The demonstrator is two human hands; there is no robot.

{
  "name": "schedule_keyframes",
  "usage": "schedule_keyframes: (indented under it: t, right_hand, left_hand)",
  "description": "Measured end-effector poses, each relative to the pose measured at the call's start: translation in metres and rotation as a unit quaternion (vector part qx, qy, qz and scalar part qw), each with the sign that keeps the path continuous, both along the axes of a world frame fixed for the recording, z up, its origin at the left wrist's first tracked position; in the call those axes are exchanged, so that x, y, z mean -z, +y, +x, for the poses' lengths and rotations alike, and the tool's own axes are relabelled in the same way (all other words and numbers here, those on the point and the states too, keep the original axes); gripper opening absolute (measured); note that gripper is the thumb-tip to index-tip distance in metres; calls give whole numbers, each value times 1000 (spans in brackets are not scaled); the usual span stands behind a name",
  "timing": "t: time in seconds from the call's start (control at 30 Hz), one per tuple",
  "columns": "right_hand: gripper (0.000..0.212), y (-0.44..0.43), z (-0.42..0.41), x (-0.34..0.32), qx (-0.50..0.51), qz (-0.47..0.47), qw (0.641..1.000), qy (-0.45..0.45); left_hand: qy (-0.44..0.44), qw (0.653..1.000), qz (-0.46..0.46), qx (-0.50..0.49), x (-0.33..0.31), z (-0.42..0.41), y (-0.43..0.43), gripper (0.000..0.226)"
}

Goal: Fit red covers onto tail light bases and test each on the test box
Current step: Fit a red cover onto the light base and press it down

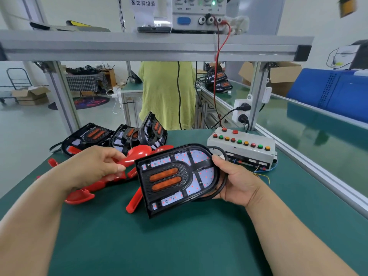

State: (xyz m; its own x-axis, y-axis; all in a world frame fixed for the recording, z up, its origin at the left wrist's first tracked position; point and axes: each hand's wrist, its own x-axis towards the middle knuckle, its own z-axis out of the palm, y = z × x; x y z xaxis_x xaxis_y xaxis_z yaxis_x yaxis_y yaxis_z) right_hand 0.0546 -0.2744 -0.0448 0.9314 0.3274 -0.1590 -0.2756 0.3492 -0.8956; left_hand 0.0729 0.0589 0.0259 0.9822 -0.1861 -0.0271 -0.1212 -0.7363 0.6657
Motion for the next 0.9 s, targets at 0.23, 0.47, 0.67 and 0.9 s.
schedule_keyframes:
  t: [0.23,0.47,0.67,0.9]
  right_hand:
    - [39,3,-9,-2,13,-10,1000,24]
    - [48,10,-19,-1,58,43,996,48]
    - [44,13,-27,-1,44,51,997,28]
    - [46,9,-31,-4,31,69,996,44]
  left_hand:
    - [-111,994,19,-6,-1,-5,-18,15]
    - [-212,972,-40,97,-2,-27,-66,22]
    - [-286,939,24,190,11,-54,-101,39]
    - [-333,912,51,235,35,-75,-100,37]
